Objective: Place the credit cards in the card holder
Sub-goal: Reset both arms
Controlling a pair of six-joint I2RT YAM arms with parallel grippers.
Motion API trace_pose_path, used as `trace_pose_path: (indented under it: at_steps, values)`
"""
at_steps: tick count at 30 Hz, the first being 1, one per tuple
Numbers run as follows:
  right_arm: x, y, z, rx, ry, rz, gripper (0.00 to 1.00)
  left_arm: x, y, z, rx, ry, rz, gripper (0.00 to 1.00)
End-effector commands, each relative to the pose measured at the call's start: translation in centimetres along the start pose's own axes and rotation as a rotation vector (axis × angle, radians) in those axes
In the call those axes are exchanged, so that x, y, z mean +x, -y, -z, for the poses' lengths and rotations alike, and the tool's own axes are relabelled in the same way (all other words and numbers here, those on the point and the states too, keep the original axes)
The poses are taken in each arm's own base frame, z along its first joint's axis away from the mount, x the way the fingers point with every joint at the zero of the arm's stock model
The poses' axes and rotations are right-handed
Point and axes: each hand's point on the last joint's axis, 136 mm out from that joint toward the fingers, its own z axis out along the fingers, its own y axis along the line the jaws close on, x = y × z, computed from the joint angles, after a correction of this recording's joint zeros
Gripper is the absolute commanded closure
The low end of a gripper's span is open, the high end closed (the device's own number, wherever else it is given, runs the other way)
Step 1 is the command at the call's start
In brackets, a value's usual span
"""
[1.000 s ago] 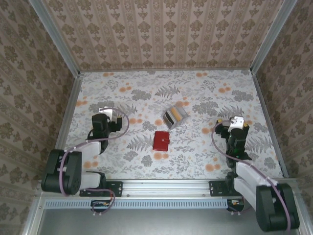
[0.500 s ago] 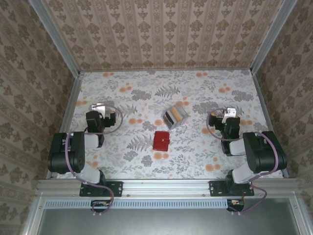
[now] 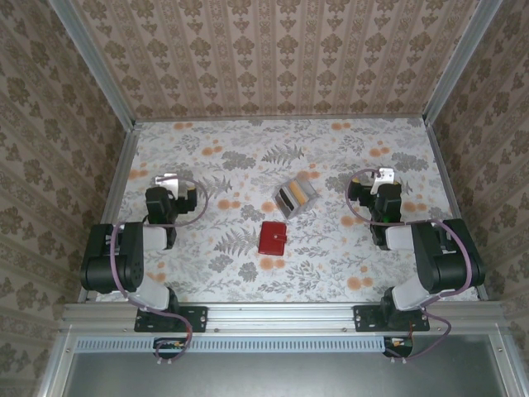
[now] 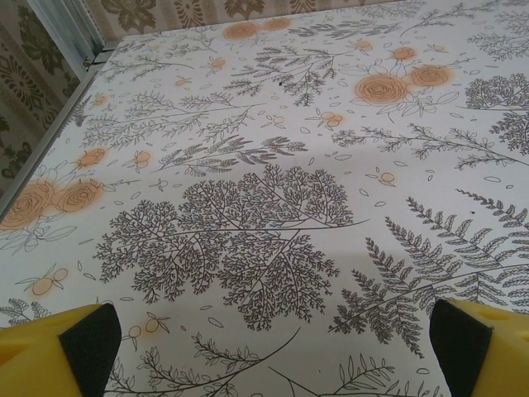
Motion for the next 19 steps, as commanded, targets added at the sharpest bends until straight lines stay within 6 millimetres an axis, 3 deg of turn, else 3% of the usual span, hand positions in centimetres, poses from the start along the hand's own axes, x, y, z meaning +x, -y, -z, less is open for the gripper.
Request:
trace_pose_path:
  at_steps: [1, 19]
  values:
    - [-0.08, 0.10, 0.03, 0.009, 0.000, 0.020, 0.00, -1.28, 0.11, -0.08, 0.006, 0.040, 0.017, 0.00]
    - [-0.01, 0.07, 0.01, 0.007, -0.003, 0.020, 0.00, -1.20, 0.07, -0.09, 0.006, 0.039, 0.017, 0.00]
